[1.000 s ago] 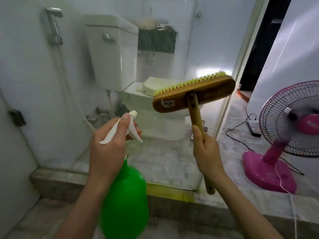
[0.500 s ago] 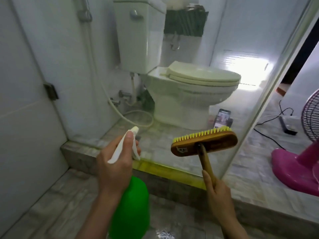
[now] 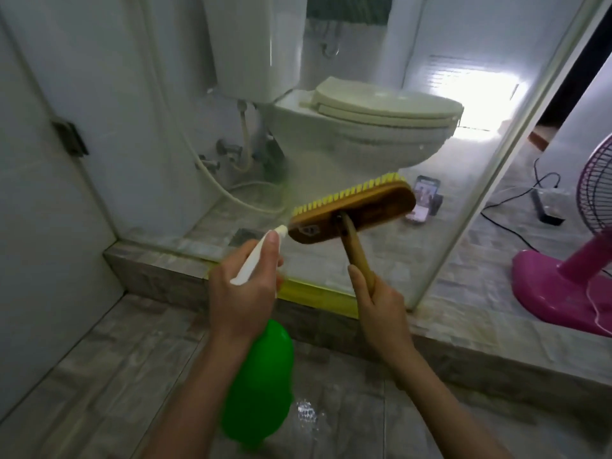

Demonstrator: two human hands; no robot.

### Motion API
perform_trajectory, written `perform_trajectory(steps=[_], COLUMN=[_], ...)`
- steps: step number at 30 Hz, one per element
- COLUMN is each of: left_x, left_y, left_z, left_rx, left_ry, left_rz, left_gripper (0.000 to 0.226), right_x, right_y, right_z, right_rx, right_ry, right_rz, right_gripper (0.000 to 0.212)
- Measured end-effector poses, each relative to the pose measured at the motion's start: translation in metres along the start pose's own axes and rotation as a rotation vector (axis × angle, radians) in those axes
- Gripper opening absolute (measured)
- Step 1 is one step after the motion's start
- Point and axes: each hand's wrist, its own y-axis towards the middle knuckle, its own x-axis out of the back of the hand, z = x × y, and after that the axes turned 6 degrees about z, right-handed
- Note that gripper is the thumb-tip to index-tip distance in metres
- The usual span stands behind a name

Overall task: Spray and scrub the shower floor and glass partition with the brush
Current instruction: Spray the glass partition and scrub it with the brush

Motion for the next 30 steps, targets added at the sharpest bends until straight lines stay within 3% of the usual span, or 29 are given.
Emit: perform_trajectory(steps=[3, 6, 8, 14, 16, 21, 26, 30], left_x=[0.005, 0.014, 0.021, 0.032, 0.034, 0.048, 0.047, 0.048], left_y=[0.002, 0.001, -0.001, -0.006, -0.008, -0.007, -0.010, -0.011], left_z=[0.009, 0.017, 0.022, 0.040, 0.045, 0.055, 0.054, 0.056], left_rx=[0.017, 0.012, 0.006, 0.051, 0.084, 0.095, 0.108, 0.084], left_ry=[0.009, -0.014, -0.010, 0.103, 0.105, 0.064, 0.095, 0.107], left_rz=[-0.010, 0.010, -0.001, -0.045, -0.063, -0.074, -0.085, -0.080], left_gripper=[0.042, 0.041, 0.035, 0.035, 0.031, 0.044, 0.031, 0.037], right_x=[0.010, 0.015, 0.005, -0.042, -0.029, -0.006, -0.067, -0.030], right_y=[-0.012, -0.051, -0.060, 0.009, 0.009, -0.040, 0.026, 0.020], right_z=[-0.033, -0.075, -0.075, 0.007, -0.004, -0.046, 0.018, -0.008], right_rx=[-0.014, -0.188, -0.263, -0.011, 0.007, -0.170, 0.033, 0.015], right_ry=[-0.044, -0.043, -0.048, -0.297, -0.324, -0.188, -0.372, -0.473], right_rz=[-0.019, -0.050, -0.026, 0.277, 0.255, 0.114, 0.319, 0.308], right_gripper=[0.059, 0.072, 0.070, 0.053, 0.049, 0.053, 0.052, 0.059])
